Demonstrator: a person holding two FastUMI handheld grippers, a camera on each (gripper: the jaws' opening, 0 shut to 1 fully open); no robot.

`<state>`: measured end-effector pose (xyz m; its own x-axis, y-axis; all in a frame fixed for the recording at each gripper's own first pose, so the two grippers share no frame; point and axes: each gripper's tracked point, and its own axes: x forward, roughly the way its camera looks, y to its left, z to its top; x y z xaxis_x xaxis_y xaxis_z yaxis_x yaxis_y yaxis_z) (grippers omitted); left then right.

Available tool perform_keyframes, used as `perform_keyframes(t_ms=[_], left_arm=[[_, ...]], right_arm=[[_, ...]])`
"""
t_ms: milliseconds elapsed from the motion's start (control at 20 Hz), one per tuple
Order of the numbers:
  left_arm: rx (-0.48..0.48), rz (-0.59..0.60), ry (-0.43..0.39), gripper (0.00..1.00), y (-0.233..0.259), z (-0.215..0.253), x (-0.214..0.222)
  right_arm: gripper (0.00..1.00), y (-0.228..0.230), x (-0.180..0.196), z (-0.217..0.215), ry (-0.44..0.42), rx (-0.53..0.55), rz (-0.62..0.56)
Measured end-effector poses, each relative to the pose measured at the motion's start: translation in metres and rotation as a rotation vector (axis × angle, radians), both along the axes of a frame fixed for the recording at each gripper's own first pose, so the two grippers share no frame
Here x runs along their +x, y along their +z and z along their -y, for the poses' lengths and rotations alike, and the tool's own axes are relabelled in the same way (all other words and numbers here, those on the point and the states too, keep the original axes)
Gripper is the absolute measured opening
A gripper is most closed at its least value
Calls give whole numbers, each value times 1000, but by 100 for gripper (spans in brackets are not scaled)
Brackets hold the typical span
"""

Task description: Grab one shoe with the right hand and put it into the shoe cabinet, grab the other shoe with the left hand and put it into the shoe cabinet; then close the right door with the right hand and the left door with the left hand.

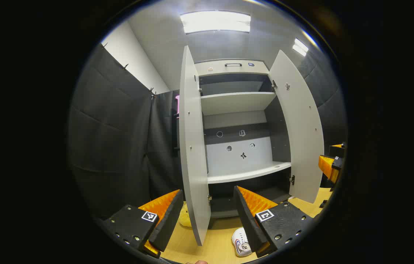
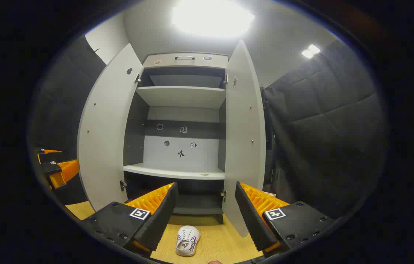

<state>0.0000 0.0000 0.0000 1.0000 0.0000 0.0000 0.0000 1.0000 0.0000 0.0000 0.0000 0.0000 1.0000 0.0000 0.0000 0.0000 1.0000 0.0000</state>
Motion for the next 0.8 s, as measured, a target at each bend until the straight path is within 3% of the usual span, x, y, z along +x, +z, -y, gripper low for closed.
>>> perform_keyframes(t_ms=[800], left_arm=[[-10, -11, 5, 78, -8, -11, 8]], right_arm=[[98, -11, 20, -13, 16, -13, -45]])
